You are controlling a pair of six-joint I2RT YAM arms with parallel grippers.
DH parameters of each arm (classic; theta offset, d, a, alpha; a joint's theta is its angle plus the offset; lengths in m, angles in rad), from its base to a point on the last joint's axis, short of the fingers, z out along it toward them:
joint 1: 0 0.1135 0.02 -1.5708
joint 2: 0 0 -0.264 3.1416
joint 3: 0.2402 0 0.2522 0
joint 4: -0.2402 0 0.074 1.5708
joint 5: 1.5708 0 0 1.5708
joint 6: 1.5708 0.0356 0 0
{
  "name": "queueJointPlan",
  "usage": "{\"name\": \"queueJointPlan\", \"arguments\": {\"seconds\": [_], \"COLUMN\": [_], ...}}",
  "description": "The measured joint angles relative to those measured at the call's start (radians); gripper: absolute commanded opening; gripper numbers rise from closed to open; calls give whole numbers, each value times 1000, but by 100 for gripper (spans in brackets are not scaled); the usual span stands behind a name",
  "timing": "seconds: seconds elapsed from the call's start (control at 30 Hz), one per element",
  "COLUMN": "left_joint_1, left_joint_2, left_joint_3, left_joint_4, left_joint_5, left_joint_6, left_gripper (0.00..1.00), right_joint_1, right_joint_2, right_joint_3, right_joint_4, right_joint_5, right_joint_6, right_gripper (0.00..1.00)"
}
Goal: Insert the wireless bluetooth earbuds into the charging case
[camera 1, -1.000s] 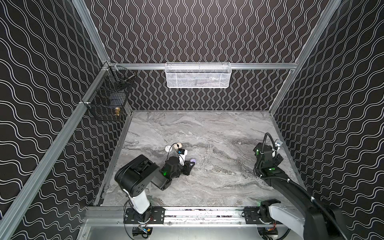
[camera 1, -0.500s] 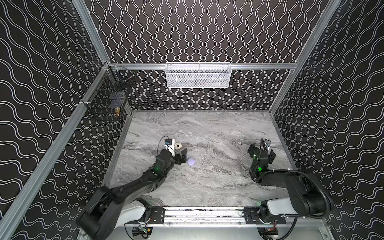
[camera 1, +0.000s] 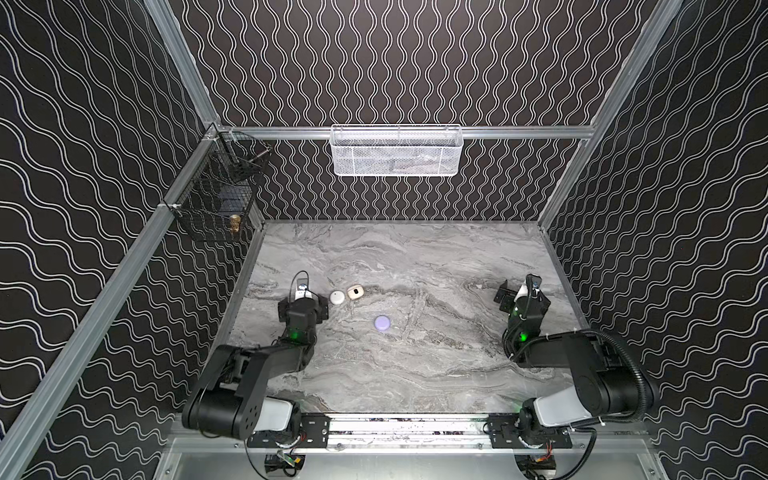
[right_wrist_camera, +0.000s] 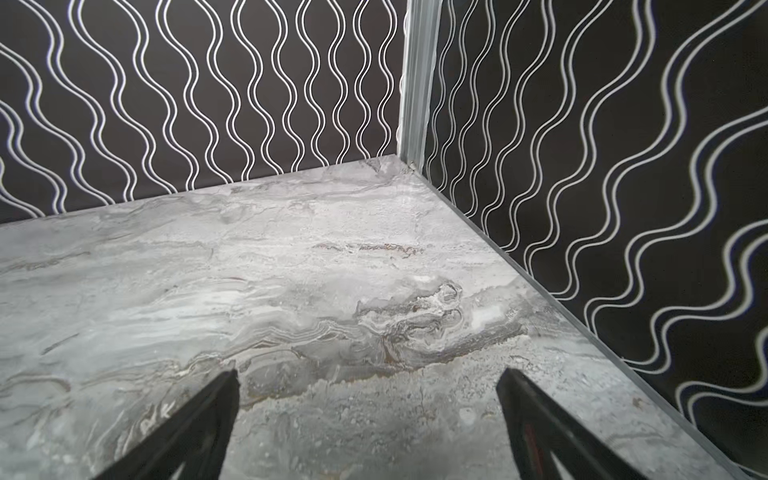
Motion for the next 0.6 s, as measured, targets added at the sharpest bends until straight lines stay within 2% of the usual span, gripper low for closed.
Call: {"name": "queueJointPlan", "arguments": {"seconds": [0.17,0.23,0.33,0.4,0.47,0.53,0.6], "left_joint_1": [57,61,79,80,80,79,63], "left_joint_2": [36,44,52,100,224,249,248], "left_joint_3": [48,82,72,13,-19,-3,50], "left_joint_4": [25,9,24,137,261,174,208], "left_joint_5": [85,124,134,152,172,187,178], "left_joint_6": [11,15,19,18,22,40,41], "left_gripper": [99,99,99,99,99,99,99], "right_joint_1": [-36,-37,-36,-35,-35,-35,-35], "right_joint_2": [-2,25,10,25,18,16,28], "right_joint_3": [-50,-48,3,-3,4,13,1], "right_joint_4": [67,107,34,76,22,21,42], "right_joint_5": [-148,-151,-166,-174,-177,-178,-178], "right_joint_6": [4,4,13,14,14,14,12], "right_gripper": [100,100,100,100,100,100,100]}}
